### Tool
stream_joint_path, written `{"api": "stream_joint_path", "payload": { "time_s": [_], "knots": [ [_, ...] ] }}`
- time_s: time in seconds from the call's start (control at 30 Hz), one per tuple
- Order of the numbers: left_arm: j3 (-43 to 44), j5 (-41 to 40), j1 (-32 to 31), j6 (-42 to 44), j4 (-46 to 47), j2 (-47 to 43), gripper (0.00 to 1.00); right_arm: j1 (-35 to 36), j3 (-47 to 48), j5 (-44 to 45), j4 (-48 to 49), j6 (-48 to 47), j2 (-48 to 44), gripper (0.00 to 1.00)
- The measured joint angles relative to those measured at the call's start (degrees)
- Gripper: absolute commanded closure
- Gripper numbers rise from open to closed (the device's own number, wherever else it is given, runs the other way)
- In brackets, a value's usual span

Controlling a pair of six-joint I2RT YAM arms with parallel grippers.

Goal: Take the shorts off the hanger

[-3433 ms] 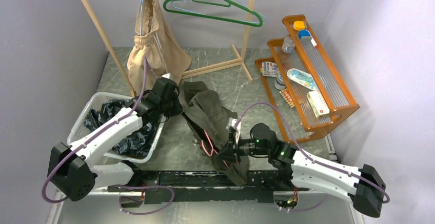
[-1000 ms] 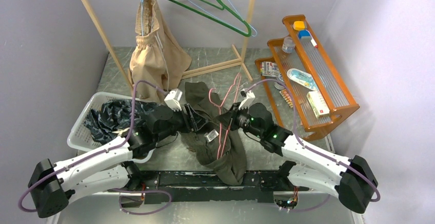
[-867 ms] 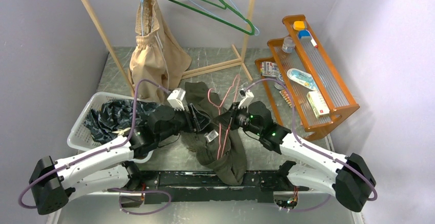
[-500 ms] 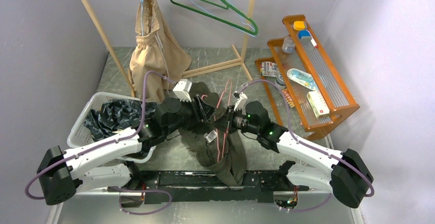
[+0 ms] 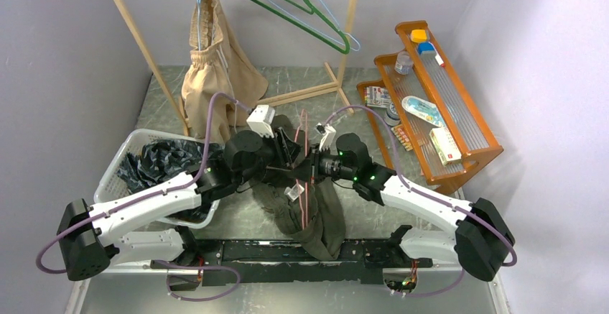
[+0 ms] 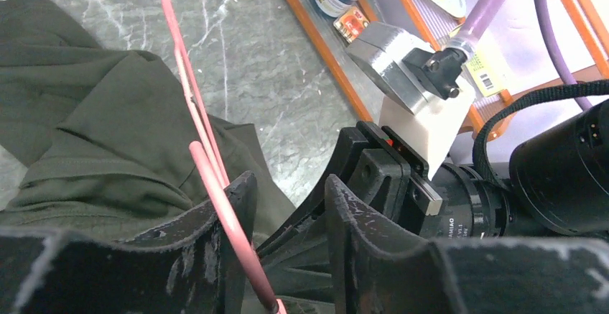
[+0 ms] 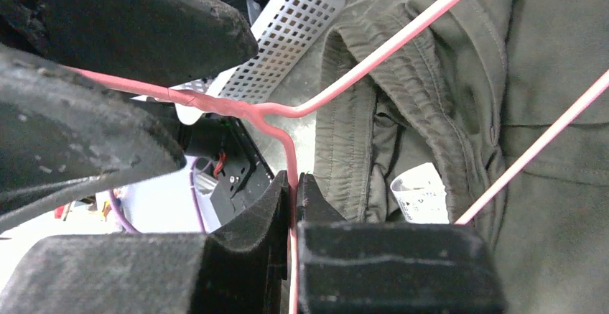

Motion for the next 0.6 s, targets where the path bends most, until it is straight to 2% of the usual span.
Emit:
{"api": "stream_joint_path", "payload": {
  "time_s": [0.13, 0.27, 0.4, 0.6],
  "knots": [
    [-1.2, -1.9, -0.6, -0.6, -0.6, -0.3, 0.65, 0.0, 0.7, -1.8, 0.1, -0.1, 2.5, 1.0],
    [-1.8, -5.0, -1.1, -2.1, -2.4, -0.3, 0.57, 0.0, 0.7, -2.5, 0.0, 0.1, 3.5, 1.0],
    [-1.8, -7.0, -2.1, -3.8, -5.1, -0.3, 0.53, -0.1, 0.7, -2.4, 1.9, 1.5, 3.2, 1.0],
    [-2.7, -9.1, -2.4, -6.3, -6.4, -0.9, 0.59, -0.1, -0.4, -2.7, 7.3, 5.2, 1.7, 1.0]
  ]
}}
